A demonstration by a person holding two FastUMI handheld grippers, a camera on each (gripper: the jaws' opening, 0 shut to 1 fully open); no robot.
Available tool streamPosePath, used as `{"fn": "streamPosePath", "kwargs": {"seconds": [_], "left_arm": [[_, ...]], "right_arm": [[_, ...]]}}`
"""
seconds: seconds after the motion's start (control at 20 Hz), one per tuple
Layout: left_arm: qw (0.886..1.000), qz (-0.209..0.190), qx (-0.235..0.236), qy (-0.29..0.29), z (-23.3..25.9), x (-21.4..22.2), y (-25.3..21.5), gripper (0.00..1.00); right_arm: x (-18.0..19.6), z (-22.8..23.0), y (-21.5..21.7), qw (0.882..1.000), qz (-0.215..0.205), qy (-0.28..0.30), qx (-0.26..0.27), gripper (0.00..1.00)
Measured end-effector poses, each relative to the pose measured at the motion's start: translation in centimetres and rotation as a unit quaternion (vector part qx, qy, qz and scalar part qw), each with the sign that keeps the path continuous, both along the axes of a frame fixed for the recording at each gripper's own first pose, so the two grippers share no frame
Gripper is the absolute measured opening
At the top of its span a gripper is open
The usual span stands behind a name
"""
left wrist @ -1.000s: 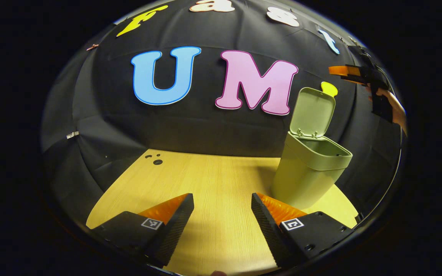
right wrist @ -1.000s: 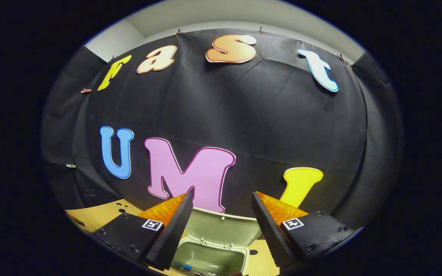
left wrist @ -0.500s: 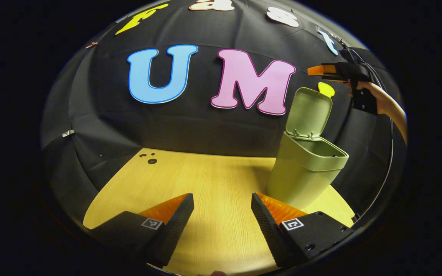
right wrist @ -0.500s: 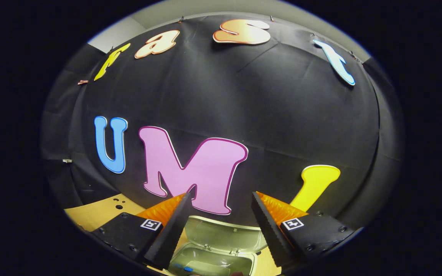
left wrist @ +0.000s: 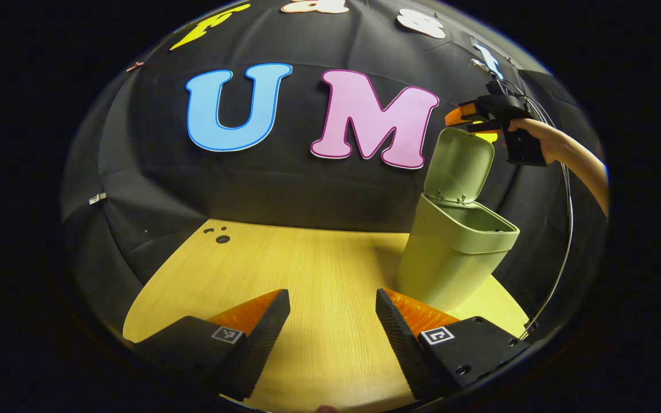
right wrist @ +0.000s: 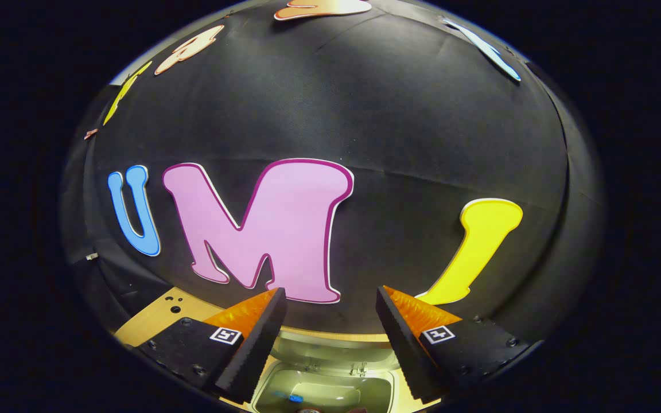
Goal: Press the lid of the desktop garbage bin to open it, pick up the crumpled paper on the desktop and throw it into the bin, then pick up the pop can on the desktop and drop it into the bin, and finally close the garbage bin lid.
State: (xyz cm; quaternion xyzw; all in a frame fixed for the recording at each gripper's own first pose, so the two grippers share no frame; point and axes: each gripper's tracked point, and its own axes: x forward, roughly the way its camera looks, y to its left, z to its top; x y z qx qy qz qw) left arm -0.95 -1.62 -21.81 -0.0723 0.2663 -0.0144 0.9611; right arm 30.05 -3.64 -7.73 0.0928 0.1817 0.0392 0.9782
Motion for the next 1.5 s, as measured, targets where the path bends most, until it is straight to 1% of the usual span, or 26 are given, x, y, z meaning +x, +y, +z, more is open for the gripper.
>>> {"fn": "streamPosePath", "kwargs": {"seconds": [0.1,0.15,0.25,0.5,0.8,0.85,1.05,1.5], "left_arm": [[1.000,0.001,-0.001,0.000,-0.1,0.0,0.0,0.97],[1.000,0.001,-0.002,0.000,0.0,0.0,0.0,0.97],[1.000,0.001,-0.002,-0.002,0.0,0.1,0.0,0.97],[1.000,-0.001,-0.004,-0.004,0.2,0.0,-0.1,0.96],[1.000,-0.006,-0.005,-0.006,0.4,0.1,-0.4,0.96],[1.000,-0.007,-0.005,-0.007,0.5,0.2,-0.4,0.96],[1.000,-0.009,-0.006,-0.009,0.6,0.3,-0.5,0.96],[1.000,-0.012,-0.007,-0.009,0.8,0.2,-0.4,0.96]], "right_arm": [[-0.3,-0.7,0.1,1.000,0.000,0.016,0.002,0.98],[-0.8,-0.9,0.4,1.000,0.006,0.021,0.009,0.98],[-1.4,-1.0,0.4,0.999,0.006,0.024,0.023,0.98],[-4.4,-1.7,1.1,0.998,0.011,0.035,0.055,0.98],[-8.2,-3.7,2.1,0.996,0.032,0.058,0.053,0.98],[-7.8,-4.2,2.6,0.996,0.036,0.064,0.054,0.98],[-10.3,-5.9,3.1,0.994,0.047,0.084,0.058,0.98],[-14.0,-8.7,4.2,0.990,0.070,0.112,0.052,0.98]]}}
